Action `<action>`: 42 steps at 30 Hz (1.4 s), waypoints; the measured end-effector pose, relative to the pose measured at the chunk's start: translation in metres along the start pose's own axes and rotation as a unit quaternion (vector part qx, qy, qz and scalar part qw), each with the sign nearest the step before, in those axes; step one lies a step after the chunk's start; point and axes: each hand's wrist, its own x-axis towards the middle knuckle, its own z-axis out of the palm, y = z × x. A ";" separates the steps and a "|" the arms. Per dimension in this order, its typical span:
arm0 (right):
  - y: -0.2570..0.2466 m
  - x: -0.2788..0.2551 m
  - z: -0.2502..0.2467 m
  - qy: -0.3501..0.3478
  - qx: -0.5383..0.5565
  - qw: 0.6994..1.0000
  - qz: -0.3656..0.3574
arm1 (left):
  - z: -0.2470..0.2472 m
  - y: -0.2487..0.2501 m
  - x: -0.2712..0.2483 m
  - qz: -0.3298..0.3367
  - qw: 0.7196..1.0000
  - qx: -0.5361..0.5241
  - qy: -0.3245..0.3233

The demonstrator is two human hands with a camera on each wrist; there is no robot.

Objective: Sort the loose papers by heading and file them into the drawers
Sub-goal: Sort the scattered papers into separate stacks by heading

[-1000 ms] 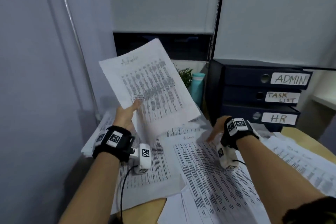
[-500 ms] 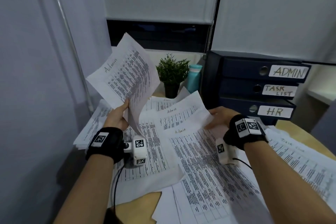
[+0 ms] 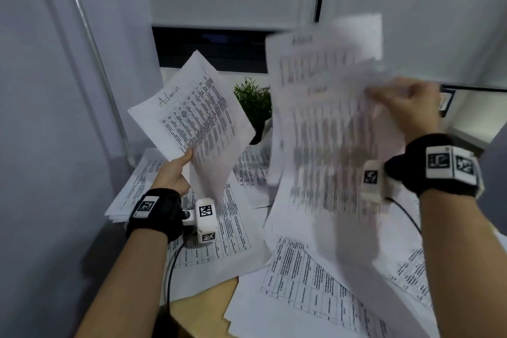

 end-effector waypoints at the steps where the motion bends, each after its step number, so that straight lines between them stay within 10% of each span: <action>1: -0.010 0.007 -0.006 0.043 0.052 0.997 -0.042 | -0.002 0.000 0.002 0.006 1.000 0.005 0.002; 8: -0.062 0.038 -0.025 0.053 0.209 0.965 -0.147 | 0.037 0.010 -0.023 0.194 0.954 0.164 0.161; 14: -0.073 0.035 -0.014 0.013 0.206 0.970 -0.131 | 0.084 0.033 -0.067 0.442 0.870 0.190 0.104; 26: -0.053 0.008 0.038 -0.007 0.202 0.979 -0.019 | 0.130 0.043 -0.122 0.345 0.913 0.195 -0.102; 42: -0.020 -0.021 0.042 0.029 0.295 0.955 0.004 | 0.134 0.013 -0.105 0.374 0.896 0.214 -0.105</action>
